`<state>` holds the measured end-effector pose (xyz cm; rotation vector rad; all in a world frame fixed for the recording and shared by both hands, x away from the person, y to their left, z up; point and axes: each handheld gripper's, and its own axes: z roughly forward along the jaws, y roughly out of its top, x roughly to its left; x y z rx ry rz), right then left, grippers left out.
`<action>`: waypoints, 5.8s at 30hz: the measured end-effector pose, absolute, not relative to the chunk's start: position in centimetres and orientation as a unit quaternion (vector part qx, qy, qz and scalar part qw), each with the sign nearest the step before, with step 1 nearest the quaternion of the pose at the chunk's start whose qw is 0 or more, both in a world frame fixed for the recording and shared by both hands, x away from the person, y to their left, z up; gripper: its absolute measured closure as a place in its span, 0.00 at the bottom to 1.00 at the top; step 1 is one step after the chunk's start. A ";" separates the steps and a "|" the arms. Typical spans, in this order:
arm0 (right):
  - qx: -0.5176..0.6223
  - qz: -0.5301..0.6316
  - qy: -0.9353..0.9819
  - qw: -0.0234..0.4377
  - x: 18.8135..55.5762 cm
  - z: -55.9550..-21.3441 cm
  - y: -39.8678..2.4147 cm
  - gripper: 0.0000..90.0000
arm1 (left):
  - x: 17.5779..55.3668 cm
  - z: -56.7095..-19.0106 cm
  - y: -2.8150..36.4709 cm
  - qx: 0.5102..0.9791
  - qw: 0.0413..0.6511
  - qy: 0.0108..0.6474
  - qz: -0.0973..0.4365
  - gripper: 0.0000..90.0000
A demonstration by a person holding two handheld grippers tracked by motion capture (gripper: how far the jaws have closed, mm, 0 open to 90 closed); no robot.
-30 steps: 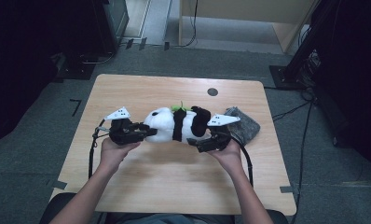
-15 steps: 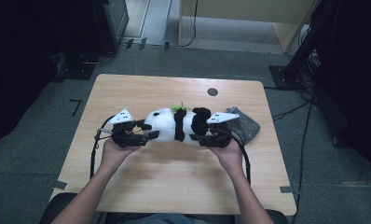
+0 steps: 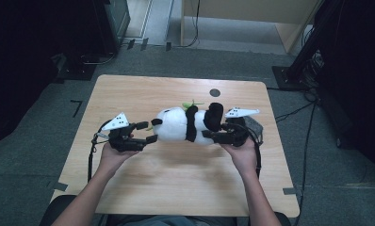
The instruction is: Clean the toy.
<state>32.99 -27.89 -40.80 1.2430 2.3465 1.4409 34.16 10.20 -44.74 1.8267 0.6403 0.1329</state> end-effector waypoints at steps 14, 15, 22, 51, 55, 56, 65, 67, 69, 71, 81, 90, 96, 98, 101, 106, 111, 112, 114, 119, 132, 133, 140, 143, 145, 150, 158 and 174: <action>0.412 0.487 0.770 -0.001 32.8 -40.5 -26.5 0.52 | 33.5 -46.0 8.4 0.785 0.549 0.270 0.097 0.21; 0.412 0.485 0.771 -0.003 32.8 -40.6 -26.4 0.51 | 33.5 -46.0 8.4 0.784 0.548 0.274 0.098 0.24; 0.416 0.481 0.772 -0.001 33.0 -41.2 -26.2 0.45 | 33.5 -45.6 8.5 0.777 0.547 0.299 0.087 0.52; 0.324 0.499 0.800 0.080 33.2 -44.7 -25.1 0.19 | 35.1 -42.9 10.9 0.725 0.584 0.366 -0.007 0.68; 0.346 0.491 0.793 0.103 33.2 -45.0 -24.7 0.21 | 35.1 -43.4 10.1 0.730 0.574 0.370 -0.011 0.66; 0.348 0.484 0.796 0.110 33.2 -45.0 -24.6 0.24 | 35.1 -43.5 10.1 0.729 0.574 0.372 -0.010 0.65; 0.374 0.471 0.792 0.107 32.9 -44.6 -25.2 0.43 | 34.9 -44.1 9.3 0.745 0.559 0.363 0.019 0.53; 0.375 0.471 0.791 0.109 32.8 -44.4 -25.3 0.43 | 34.9 -44.3 9.4 0.748 0.560 0.354 0.029 0.48; 0.378 0.472 0.789 0.108 32.6 -44.1 -25.3 0.44 | 34.9 -44.5 9.4 0.754 0.559 0.343 0.038 0.42; 0.385 0.471 0.787 0.100 32.6 -43.8 -25.4 0.44 | 34.8 -44.6 9.4 0.759 0.556 0.335 0.047 0.39; 0.412 0.496 0.761 0.065 32.5 -43.3 -26.3 0.42 | 34.2 -44.9 9.1 0.779 0.543 0.300 0.089 0.34; 0.416 0.507 0.752 0.063 32.3 -43.0 -26.1 0.37 | 34.4 -45.2 9.5 0.777 0.532 0.330 0.068 0.41; 0.439 0.510 0.739 0.035 32.3 -42.9 -26.2 0.41 | 33.9 -45.2 9.5 0.779 0.534 0.316 0.089 0.35; 0.455 0.513 0.728 0.011 32.4 -43.0 -26.4 0.42 | 33.8 -45.2 9.5 0.783 0.531 0.309 0.094 0.33; 0.466 0.518 0.717 0.002 32.6 -43.2 -26.7 0.42 | 33.5 -45.5 9.2 0.785 0.527 0.312 0.093 0.34; 0.452 0.507 0.733 0.032 32.6 -43.3 -26.3 0.37 | 33.6 -45.9 8.9 0.783 0.514 0.341 0.086 0.48; 0.434 0.492 0.753 0.042 32.6 -43.3 -26.1 0.33 | 34.0 -45.6 9.4 0.765 0.523 0.371 0.049 0.54; 0.431 0.490 0.756 0.046 32.6 -43.3 -26.0 0.32 | 34.0 -45.6 9.5 0.765 0.523 0.374 0.045 0.55; 0.420 0.479 0.769 0.054 32.5 -43.3 -25.7 0.30 | 34.1 -45.7 9.6 0.764 0.521 0.379 0.039 0.55; 0.398 0.437 0.801 0.095 31.7 -43.3 -24.8 0.31 | 34.3 -46.0 9.6 0.771 0.505 0.388 0.021 0.53; 0.455 0.449 0.768 0.034 32.5 -44.1 -25.4 0.36 | 34.7 -47.0 9.3 0.793 0.473 0.382 0.040 0.40; 0.453 0.440 0.774 0.044 32.7 -44.4 -25.3 0.36 | 34.9 -47.3 9.1 0.796 0.467 0.383 0.042 0.39; 0.433 0.442 0.781 0.083 33.5 -45.4 -25.1 0.34 | 36.3 -48.2 9.1 0.781 0.475 0.403 0.028 0.37; 0.422 0.445 0.785 0.089 33.7 -45.7 -25.1 0.33 | 36.7 -48.5 9.3 0.777 0.478 0.410 0.024 0.36; 0.417 0.444 0.788 0.092 33.8 -45.8 -25.0 0.32 | 36.7 -48.4 9.4 0.779 0.483 0.396 0.058 0.31; 0.421 0.436 0.789 0.100 33.8 -45.4 -25.8 0.33 | 36.5 -48.1 9.2 0.781 0.488 0.380 0.083 0.31; 0.447 0.453 0.765 0.102 34.1 -44.6 -28.5 0.33 | 36.9 -47.6 9.5 0.781 0.486 0.386 0.069 0.33; 0.468 0.455 0.744 0.144 35.1 -44.3 -31.6 0.45 | 37.9 -46.0 9.7 0.778 0.503 0.370 0.063 0.26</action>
